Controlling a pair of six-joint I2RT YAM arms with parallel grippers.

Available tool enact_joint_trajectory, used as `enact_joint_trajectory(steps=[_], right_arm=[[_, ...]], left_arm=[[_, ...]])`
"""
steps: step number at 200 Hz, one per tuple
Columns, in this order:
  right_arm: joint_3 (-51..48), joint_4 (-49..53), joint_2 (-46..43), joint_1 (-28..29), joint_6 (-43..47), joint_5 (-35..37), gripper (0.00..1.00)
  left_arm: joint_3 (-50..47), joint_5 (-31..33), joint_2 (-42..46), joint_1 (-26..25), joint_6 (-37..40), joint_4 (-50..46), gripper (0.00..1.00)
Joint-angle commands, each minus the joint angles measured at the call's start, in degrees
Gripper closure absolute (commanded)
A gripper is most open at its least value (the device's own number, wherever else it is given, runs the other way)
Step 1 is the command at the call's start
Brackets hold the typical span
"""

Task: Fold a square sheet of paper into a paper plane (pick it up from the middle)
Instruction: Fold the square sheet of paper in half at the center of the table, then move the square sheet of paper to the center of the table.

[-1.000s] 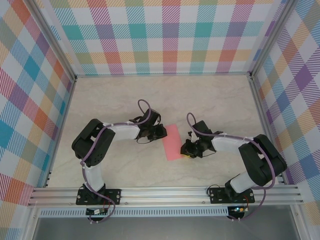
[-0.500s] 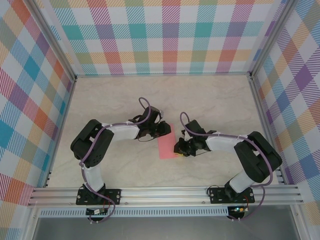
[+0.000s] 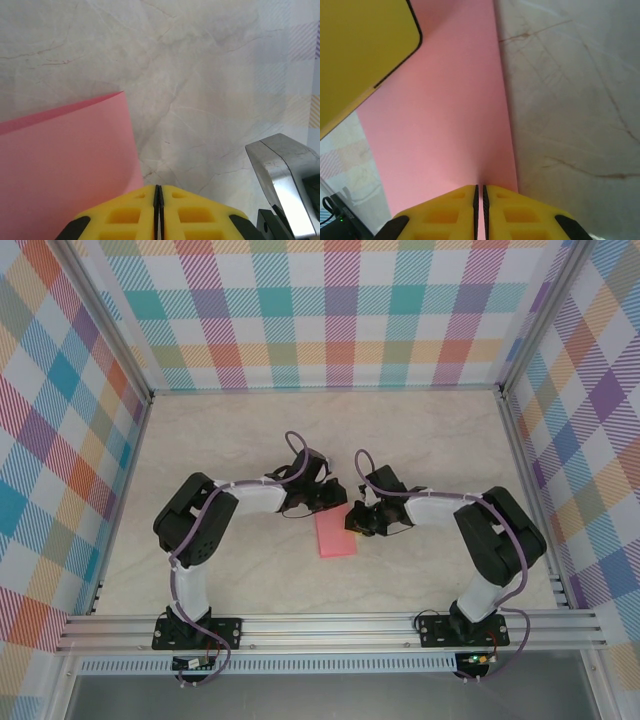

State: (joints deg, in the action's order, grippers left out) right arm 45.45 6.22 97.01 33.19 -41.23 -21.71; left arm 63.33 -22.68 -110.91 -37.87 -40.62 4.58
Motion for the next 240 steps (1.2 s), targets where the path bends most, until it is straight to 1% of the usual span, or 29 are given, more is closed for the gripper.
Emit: enact_joint_trajectory(steps=[1, 63, 133, 186, 240], right_arm=[[1.11, -0.08, 1.06, -0.36, 1.68, -1.04, 0.87], [0.18, 0.94, 2.45, -0.36, 2.55, -1.22, 0.87], [-1.32, 1.31, 1.95, -0.41, 4.40, -3.35, 0.87], [-6.14, 1.05, -0.81, -0.41, 5.55, -7.15, 0.88], [-9.66, 5.36, -3.99, 0.11, 6.93, -9.34, 0.90]], left_arm=[[2.14, -1.17, -1.77, -0.95, 1.16, -1.32, 0.89], [2.76, -1.10, -3.71, -0.98, 1.59, -1.72, 0.91], [1.83, 2.09, -5.60, -0.97, 2.19, -2.74, 0.92], [1.10, 5.25, -5.76, -0.98, 2.13, -4.57, 0.93], [0.65, 5.98, -6.41, -0.98, 1.81, -4.69, 0.93]])
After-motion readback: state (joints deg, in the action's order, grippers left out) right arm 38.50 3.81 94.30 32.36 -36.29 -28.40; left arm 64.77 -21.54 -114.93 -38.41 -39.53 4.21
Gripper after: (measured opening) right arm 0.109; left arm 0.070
